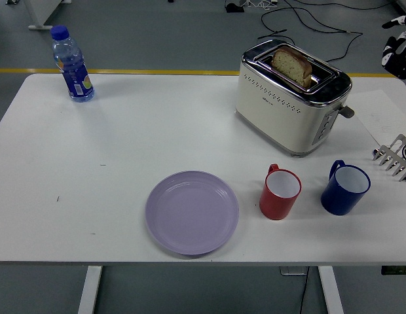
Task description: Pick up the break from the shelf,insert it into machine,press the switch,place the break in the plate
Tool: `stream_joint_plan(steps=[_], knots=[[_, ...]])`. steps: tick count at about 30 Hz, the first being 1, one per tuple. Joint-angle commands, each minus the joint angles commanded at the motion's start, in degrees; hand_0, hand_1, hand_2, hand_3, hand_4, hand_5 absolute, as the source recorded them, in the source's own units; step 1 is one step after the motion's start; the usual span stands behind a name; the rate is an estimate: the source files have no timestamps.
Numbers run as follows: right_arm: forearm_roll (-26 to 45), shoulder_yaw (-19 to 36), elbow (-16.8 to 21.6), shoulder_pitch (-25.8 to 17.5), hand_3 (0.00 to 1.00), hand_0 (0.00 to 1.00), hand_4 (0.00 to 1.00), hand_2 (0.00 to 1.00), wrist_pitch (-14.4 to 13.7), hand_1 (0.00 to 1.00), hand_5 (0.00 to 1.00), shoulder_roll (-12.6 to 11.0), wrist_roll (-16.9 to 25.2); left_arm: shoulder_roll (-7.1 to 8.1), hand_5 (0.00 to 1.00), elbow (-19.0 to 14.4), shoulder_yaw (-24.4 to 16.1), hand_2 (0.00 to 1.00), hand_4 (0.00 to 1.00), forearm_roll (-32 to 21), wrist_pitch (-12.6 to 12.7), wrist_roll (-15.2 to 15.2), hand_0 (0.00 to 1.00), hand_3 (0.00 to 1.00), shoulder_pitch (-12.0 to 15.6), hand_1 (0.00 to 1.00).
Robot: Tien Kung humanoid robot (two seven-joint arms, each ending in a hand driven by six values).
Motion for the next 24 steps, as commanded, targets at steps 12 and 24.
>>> stream_joint_plan(steps=[12, 24], knots=[[3.2, -1.0, 1.1, -6.3, 0.697, 0.267, 0.352, 0.297, 4.6, 0.198, 0.002, -1.0, -0.5, -0.20, 0.998, 0.0, -1.4, 0.623, 0.390, 2.1, -0.2, 0.4, 0.672, 0.653, 0.5, 0.590], [5.1, -1.0, -1.0, -8.0, 0.791, 0.234, 0.428, 0.324, 7.1, 0.214, 0.002, -0.5, -0.1, -0.28, 0.998, 0.0, -1.5, 0.624, 0.388, 2.2, -0.2, 0.3, 0.669, 0.653, 0.6, 0.591]])
